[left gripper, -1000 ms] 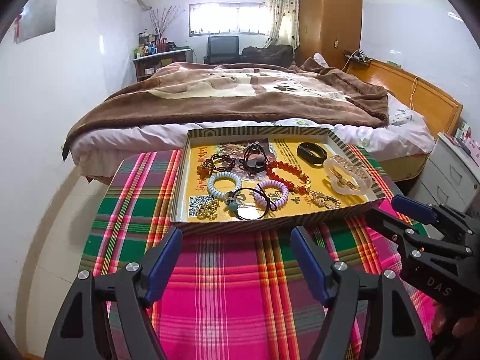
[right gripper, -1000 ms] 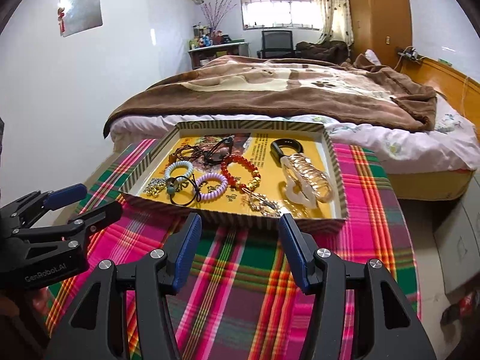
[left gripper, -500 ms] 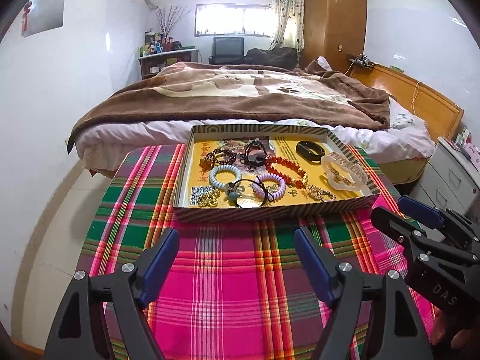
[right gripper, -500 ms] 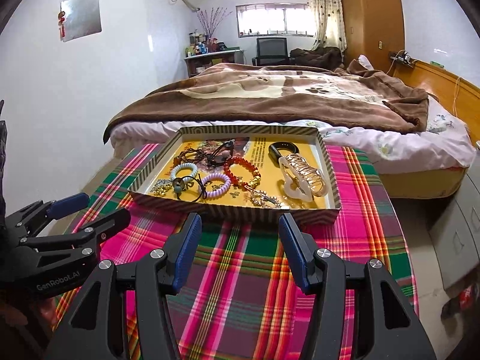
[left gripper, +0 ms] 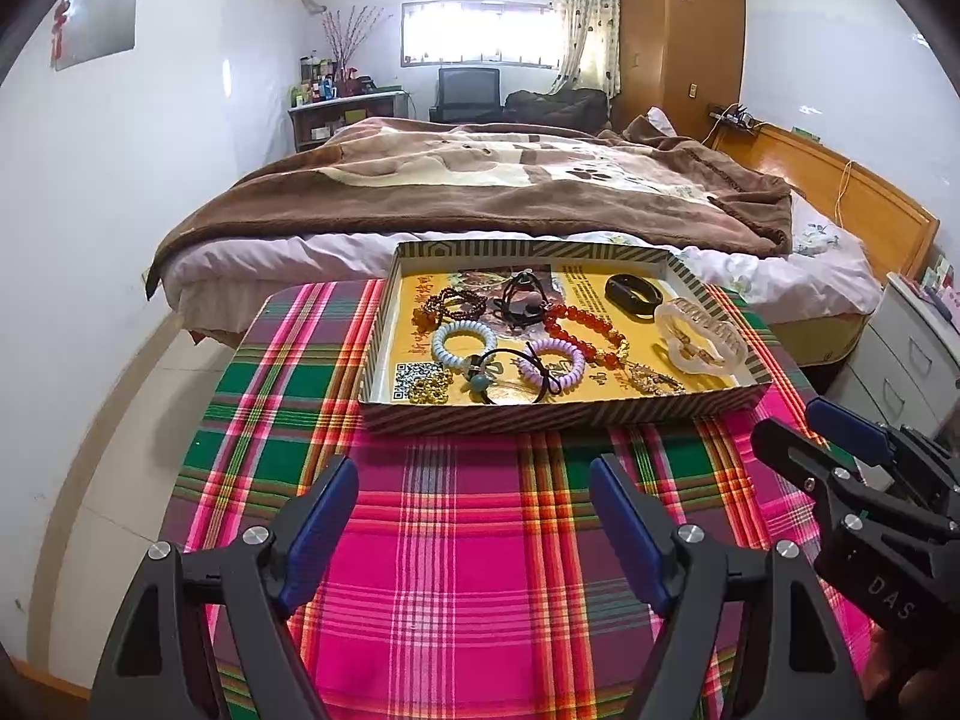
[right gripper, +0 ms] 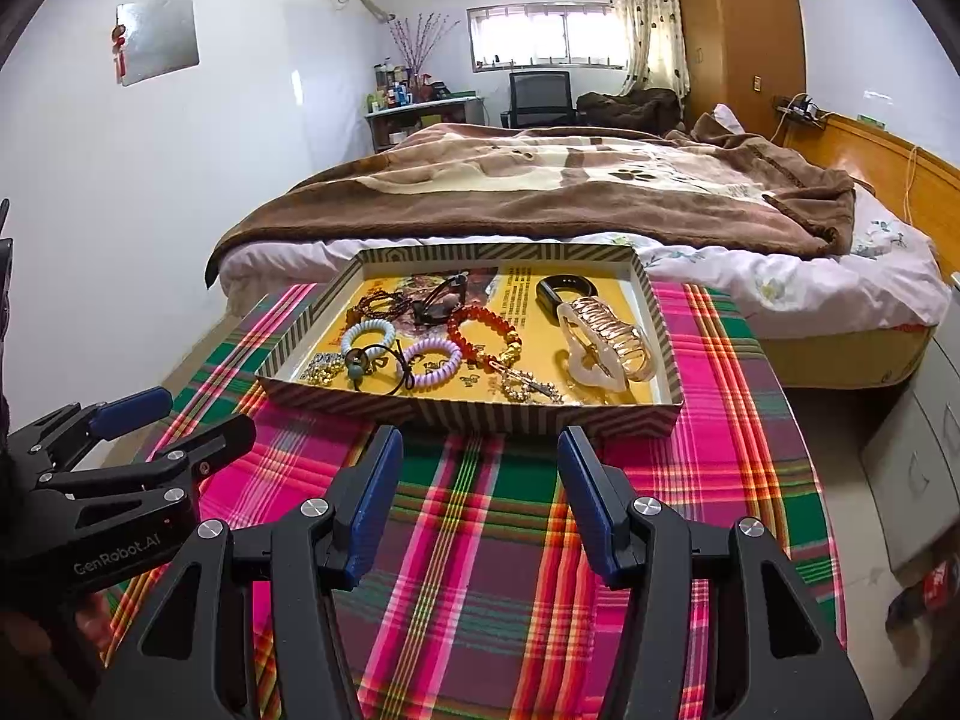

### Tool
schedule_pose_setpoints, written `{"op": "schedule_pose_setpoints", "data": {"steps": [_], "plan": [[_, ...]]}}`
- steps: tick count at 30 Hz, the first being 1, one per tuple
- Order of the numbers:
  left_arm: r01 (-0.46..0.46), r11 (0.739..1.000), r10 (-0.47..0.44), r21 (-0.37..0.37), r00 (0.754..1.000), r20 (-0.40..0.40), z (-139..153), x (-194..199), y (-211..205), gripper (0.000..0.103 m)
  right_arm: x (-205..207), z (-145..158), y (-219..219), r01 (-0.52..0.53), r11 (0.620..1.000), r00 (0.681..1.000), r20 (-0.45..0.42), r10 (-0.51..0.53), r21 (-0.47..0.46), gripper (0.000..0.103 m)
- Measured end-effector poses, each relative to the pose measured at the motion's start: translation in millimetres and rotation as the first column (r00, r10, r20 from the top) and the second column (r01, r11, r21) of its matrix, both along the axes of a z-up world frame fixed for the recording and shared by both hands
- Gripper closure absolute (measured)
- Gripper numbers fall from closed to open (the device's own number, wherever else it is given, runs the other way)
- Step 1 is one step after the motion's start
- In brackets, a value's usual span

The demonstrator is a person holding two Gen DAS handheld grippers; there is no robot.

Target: Organize jewelry

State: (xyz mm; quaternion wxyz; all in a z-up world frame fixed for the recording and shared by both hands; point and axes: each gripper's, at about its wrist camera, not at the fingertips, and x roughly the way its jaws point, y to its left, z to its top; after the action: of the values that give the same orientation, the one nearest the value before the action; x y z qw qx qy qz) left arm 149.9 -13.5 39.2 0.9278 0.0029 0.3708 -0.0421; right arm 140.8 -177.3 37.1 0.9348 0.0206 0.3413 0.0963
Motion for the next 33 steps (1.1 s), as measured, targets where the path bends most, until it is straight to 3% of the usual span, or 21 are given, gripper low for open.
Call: {"op": "schedule_pose_setpoints", "data": {"steps": [2,6,33], "plan": [[-0.007,1.000,0.007,-0.005,1.000,-0.010,-0.8,1.0,1.1,0.024,0.1,-0.2,-0.1,0.001,1.000,1.000,0.000,-0.001,-0.003,0.048],[-0.029,0.999,0.029,0.034,0.999,-0.019,-2.8,3.1,-0.8,0.012,0.1,-0.7,-0.1,0.001,1.000,1.000,-0.002,-0.001,-0.001,0.049],[-0.029,1.000,0.029,0.000,1.000,0.008,0.6,-4.5,0.6,0.012,-3.5,-3.2,1.1,0.007,1.000,1.000,-0.005,-0.007,0.002,0.049]]}}
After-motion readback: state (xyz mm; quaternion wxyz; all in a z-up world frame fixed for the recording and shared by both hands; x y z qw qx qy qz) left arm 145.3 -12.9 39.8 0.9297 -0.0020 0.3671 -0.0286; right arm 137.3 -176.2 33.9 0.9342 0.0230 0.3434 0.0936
